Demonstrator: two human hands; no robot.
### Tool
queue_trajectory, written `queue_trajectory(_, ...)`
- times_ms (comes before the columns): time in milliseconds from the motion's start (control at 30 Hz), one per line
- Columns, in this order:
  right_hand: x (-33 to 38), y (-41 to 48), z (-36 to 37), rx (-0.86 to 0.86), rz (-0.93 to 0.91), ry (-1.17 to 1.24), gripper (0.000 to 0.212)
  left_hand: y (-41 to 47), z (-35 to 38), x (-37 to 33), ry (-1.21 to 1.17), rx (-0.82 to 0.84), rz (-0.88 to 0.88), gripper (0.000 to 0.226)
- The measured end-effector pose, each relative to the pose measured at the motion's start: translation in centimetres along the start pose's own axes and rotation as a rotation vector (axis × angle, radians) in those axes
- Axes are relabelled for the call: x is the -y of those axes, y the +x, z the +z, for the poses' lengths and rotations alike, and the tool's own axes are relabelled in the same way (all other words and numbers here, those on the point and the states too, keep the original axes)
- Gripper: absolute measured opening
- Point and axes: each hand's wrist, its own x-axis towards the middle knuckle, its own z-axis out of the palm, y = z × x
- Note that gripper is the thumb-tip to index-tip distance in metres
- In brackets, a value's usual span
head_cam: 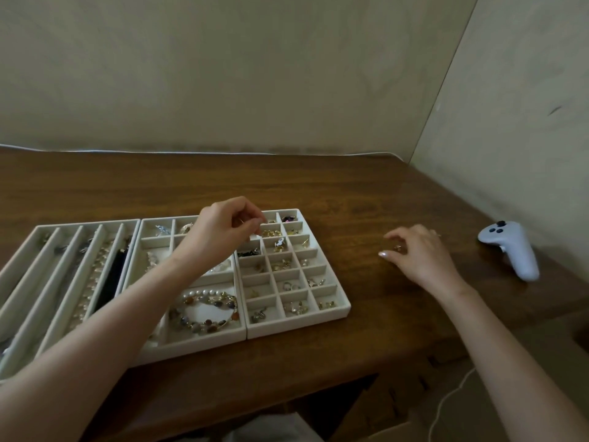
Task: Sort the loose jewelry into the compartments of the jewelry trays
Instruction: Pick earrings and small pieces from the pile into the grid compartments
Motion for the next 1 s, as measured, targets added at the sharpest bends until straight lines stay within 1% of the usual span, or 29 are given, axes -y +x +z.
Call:
queue_trajectory(33, -0.6, 0.1, 0.4, 0.011, 0.018, 0.032, 0.032, 0.0, 0.0, 0.0, 0.004, 0.001, 0.002, 0.008)
queue_trajectory(100, -0.8, 0.0, 1.0, -0.031, 0.021, 0.154, 0.020, 0.0, 0.1, 0.0, 0.009, 0.002, 0.003, 0.008)
queue_trajectory(167, -0.8, -0.1, 1.1, -0.077, 0.011, 0.223, 0.011, -0.1, 0.0, 0.0, 0.006, -0.003, 0.000, 0.008)
queue_trajectory(233, -0.8, 0.1, 1.1, -0.090, 0.007, 0.256, 0.009, 0.0, 0.0, 0.0, -0.001, -0.010, -0.003, 0.008)
queue_trajectory(433, -0.3, 0.2, 0.7, -0.007, 0.018, 0.344, 0.007, 0.0, 0.0, 0.0, -0.002, -0.008, -0.007, 0.008)
queue_trajectory(500, 0.4, -0.4, 0.4, 0.009, 0.000, 0.410, 0.006, 0.0, 0.0, 0.0, -0.005, -0.012, -0.006, 0.008)
queue_trajectory(567, 1.7, -1.5, -0.3, 0.036, -0.050, 0.522, 0.006, 0.0, 0.0, 0.0, -0.007, -0.015, -0.001, 0.008)
queue_trajectory(667, 4.7, -3.4, -1.8, 0.101, -0.172, 0.650, 0.008, 0.0, 0.0, 0.0, -0.004, -0.017, 0.004, 0.007)
queue_trajectory(767, 7.9, -5.5, -2.7, 0.213, -0.295, 0.732, 0.009, 0.0, -0.1, 0.0, -0.014, -0.019, -0.002, 0.006)
queue_trajectory(867, 10.3, -7.1, -2.5, 0.326, -0.413, 0.737, 0.009, 0.1, -0.1, 0.0, -0.020, -0.023, -0.002, 0.006)
queue_trajectory(1000, 12.5, -7.9, -1.4, 0.328, -0.512, 0.663, 0.009, 0.1, -0.1, 0.0, -0.022, -0.028, -0.001, 0.006)
